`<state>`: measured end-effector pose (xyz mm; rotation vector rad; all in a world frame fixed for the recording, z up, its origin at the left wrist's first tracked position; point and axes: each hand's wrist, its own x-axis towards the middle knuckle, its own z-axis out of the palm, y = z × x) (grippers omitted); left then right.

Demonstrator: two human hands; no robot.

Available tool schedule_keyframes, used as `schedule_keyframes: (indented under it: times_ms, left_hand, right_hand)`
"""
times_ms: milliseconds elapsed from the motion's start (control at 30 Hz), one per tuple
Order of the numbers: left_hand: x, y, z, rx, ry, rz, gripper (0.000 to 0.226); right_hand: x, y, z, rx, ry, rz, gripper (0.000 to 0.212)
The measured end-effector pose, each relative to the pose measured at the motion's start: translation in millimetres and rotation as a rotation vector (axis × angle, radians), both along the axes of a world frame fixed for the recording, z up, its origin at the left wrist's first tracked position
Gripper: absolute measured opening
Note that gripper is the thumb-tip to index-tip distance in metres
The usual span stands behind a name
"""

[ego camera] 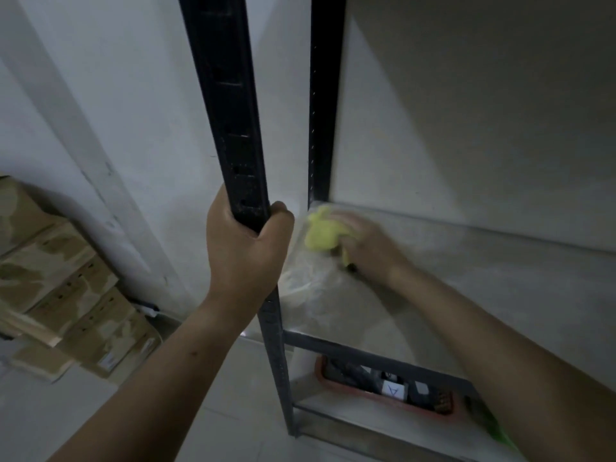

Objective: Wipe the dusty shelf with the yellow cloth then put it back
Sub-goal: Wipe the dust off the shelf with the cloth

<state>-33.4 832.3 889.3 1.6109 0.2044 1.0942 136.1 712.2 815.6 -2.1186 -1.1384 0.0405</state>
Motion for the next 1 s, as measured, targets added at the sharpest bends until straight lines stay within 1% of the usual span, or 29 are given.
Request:
schedule_keyframes:
  times_ms: [33, 67, 100, 133, 167, 200, 233, 267, 300, 333, 400, 467, 533, 600, 667, 733, 767, 800, 867, 933, 1000]
  left_hand:
    - [-0.6, -0.7, 0.9, 0.005, 0.007, 0.002, 0.024]
    - [-1.2, -1.0, 2.1, 0.016, 0.015, 0.0, 0.023]
    - [-1.8, -0.8, 2.8, 0.023, 0.019, -0.013, 0.019]
    - [-3.2, -0.4, 3.1, 0.037, 0.023, -0.03, 0.011]
    - [-4.4, -0.5, 3.7, 0.038, 0.03, -0.052, 0.009]
    - [-5.4, -0.5, 4.4, 0.029, 0.037, -0.066, 0.021]
    - [-5.9, -0.1, 4.7, 0.011, 0.038, -0.084, 0.032]
    - [-6.3, -0.2, 5.7, -0.01, 0.038, -0.101, 0.038]
    - [-6.6, -0.2, 6.7, -0.033, 0.037, -0.128, 0.042]
    - [-6.7, 0.1, 6.8, -0.046, 0.044, -0.148, 0.044]
    - [-7.2, 3.0, 6.9, -0.062, 0.06, -0.173, 0.046]
    - [-8.0, 4.4, 7.1, -0.073, 0.074, -0.181, 0.047]
    - [-7.8, 4.4, 7.8, -0.086, 0.078, -0.178, 0.045]
    - [-6.7, 2.6, 7.9, -0.103, 0.079, -0.162, 0.043]
    - [-6.3, 1.7, 7.6, -0.115, 0.072, -0.142, 0.041]
    - [-6.6, 1.6, 7.4, -0.109, 0.074, -0.145, 0.041]
    - [-7.2, 1.9, 7.5, -0.105, 0.078, -0.153, 0.041]
    - [-8.0, 2.7, 7.9, -0.104, 0.087, -0.157, 0.04]
    - [-8.4, 2.8, 7.9, -0.11, 0.091, -0.166, 0.038]
    - [-8.0, 1.9, 7.9, -0.121, 0.083, -0.16, 0.035]
    - [-7.7, 1.0, 7.8, -0.131, 0.075, -0.153, 0.032]
  right_hand:
    - [13.1, -21.7, 1.8, 0.055, -0.006, -0.119, 0.042]
    - [28.1, -48.1, 5.4, 0.065, -0.048, -0.25, 0.036]
    - [42.3, -77.8, 8.0, 0.053, -0.103, -0.335, 0.025]
    - [53.5, -102.2, 7.0, 0.003, -0.109, -0.396, 0.016]
    - [66.8, -124.9, 4.8, 0.023, -0.069, -0.405, 0.02]
    - [75.7, -144.2, 5.4, -0.108, -0.118, -0.451, 0.017]
    - [78.5, -155.0, 4.3, -0.305, -0.129, -0.511, 0.016]
    - [81.0, -158.0, -1.9, -0.442, -0.058, -0.617, 0.03]
    - [77.9, -155.1, -7.4, -0.409, -0.037, -0.693, 0.04]
    - [71.6, -147.8, -11.1, -0.329, -0.002, -0.685, 0.043]
    - [58.7, -116.6, -11.3, -0.228, -0.03, -0.578, 0.043]
    - [48.6, -80.7, -8.2, -0.223, -0.078, -0.522, 0.033]
    - [26.2, -42.3, -10.4, -0.264, -0.039, -0.498, 0.045]
    - [-10.1, -5.5, -19.7, -0.29, -0.068, -0.356, 0.05]
    - [-44.9, 20.8, -20.5, -0.246, -0.12, -0.171, 0.048]
    - [-60.2, 26.9, -12.3, -0.207, -0.082, -0.031, 0.044]
    - [-57.4, 21.7, -4.5, -0.178, -0.041, -0.011, 0.041]
    - [-48.6, 12.6, 2.2, -0.135, -0.007, -0.044, 0.039]
    - [-21.9, -22.4, 13.8, -0.109, 0.047, -0.246, 0.041]
    - [7.4, -72.5, 13.9, -0.188, 0.022, -0.441, 0.046]
    - [19.0, -114.2, 7.5, -0.34, 0.021, -0.505, 0.049]
